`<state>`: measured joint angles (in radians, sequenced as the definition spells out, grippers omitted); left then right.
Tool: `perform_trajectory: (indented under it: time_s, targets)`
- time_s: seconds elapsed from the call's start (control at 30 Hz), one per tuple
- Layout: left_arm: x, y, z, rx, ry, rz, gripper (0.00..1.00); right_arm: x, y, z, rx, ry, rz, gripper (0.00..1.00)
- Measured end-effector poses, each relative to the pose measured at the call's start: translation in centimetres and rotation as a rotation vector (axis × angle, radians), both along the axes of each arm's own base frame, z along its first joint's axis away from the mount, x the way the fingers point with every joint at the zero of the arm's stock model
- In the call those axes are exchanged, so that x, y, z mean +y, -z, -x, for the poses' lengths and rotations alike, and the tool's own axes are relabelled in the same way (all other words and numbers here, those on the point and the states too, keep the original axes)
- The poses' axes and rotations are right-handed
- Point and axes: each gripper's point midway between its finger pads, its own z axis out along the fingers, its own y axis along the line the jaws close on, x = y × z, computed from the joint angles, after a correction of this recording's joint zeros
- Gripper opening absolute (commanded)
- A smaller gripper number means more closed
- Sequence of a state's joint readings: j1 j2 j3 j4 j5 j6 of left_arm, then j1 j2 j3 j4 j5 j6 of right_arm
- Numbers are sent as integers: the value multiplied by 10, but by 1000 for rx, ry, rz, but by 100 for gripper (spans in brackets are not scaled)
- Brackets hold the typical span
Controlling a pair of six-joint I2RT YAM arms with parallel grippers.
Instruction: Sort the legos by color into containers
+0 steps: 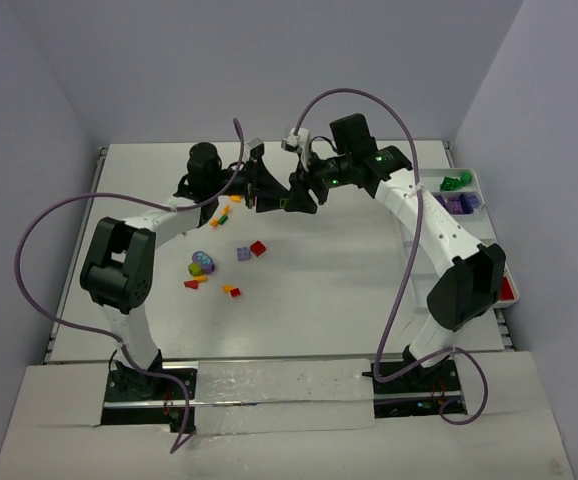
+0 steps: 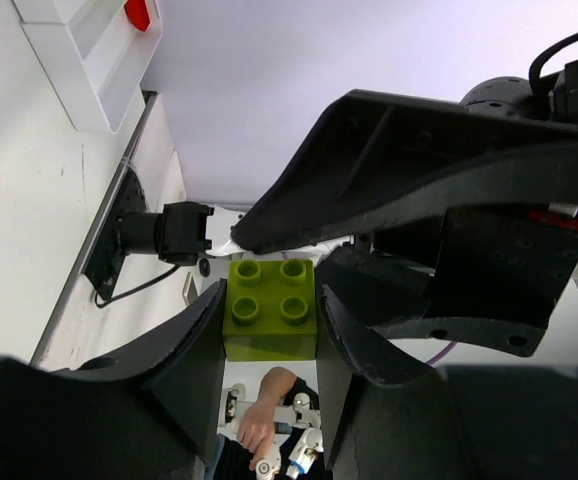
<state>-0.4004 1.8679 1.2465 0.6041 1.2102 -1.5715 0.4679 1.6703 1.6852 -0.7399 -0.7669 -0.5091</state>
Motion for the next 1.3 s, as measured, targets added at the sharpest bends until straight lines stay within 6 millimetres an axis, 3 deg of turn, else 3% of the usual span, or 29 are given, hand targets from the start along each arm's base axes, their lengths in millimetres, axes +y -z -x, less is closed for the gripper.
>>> perform_trajectory:
  time_s: [0.13, 0.2, 0.33, 0.37, 0.4, 0.43, 0.53, 0.67, 0.8, 0.87, 1.03, 1.13, 1.2, 1.3]
  targets:
    - [-2, 0, 1, 1, 1, 0, 1, 4, 4, 1, 12, -10, 4, 30]
    - [-1, 0, 1, 17, 7, -1, 7, 6, 4, 2, 0, -17, 9, 20]
    - [0, 0, 1, 25, 6, -2, 47, 7, 5, 1, -6, -16, 13, 7]
    - [1, 1, 0, 24, 4, -2, 61, 7, 5, 1, -7, -15, 14, 7]
    - [2, 1, -1, 20, 0, -2, 85, 6, 5, 1, -8, -13, 16, 5]
    - [3, 1, -2, 19, -3, -1, 96, 6, 5, 0, -9, -9, 18, 4]
    - [11, 3, -10, -4, -31, -6, 99, 1, 11, -1, -8, 12, 39, 1]
    - [46, 12, -39, -62, -145, -56, 99, -23, 31, 4, 28, 73, 86, 0]
    - [87, 9, -79, -239, -348, -209, 99, -77, 48, 4, 54, 221, 146, 0]
    - [99, 1, -84, -374, -424, -314, 99, -118, 53, 0, 55, 339, 178, 0]
    - [116, -25, -65, -739, -523, -577, 99, -244, 85, -6, 111, 717, 357, 0]
    - [127, -33, -57, -878, -541, -688, 99, -316, 114, 3, 213, 918, 476, 0]
    - [138, -24, -60, -908, -542, -775, 99, -360, 130, 13, 289, 1038, 532, 0]
    - [152, -1, -67, -899, -497, -901, 99, -408, 145, 26, 371, 1170, 592, 0]
